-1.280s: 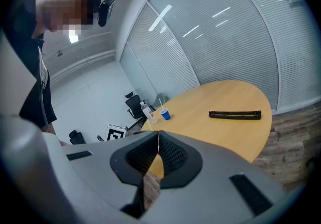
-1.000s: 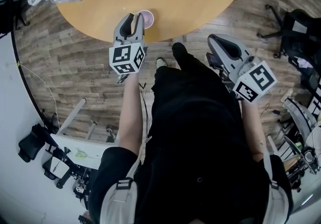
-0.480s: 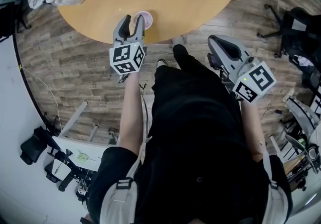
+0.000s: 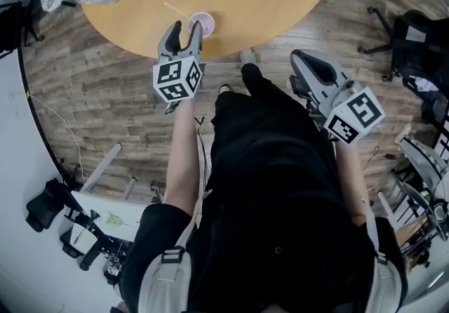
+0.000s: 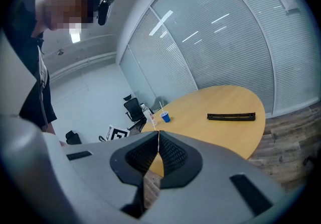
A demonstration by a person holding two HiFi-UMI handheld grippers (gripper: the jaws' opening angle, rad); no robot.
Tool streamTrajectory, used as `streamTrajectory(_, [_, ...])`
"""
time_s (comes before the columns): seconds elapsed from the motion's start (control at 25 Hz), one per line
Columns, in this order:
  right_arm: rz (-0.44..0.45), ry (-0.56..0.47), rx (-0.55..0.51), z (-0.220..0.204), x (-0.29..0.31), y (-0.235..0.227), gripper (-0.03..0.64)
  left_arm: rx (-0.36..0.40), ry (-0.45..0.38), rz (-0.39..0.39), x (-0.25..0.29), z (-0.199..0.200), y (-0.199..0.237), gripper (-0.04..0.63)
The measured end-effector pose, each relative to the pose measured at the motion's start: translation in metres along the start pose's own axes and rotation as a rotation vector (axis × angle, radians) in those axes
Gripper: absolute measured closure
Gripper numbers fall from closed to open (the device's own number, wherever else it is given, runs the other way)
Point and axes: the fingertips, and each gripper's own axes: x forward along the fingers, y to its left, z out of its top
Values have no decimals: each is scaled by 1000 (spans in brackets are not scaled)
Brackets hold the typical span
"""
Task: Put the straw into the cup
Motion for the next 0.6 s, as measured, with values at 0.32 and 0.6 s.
streamTrajectory(0.32, [-15,-43,-6,-4,-7,22,598,-3,-8,-66,-25,-2,-6,400])
streamTrajectory(0.6, [-39,-80,-3,-17,-13,54,598,26,-22,-126,-61,-3,-8,424])
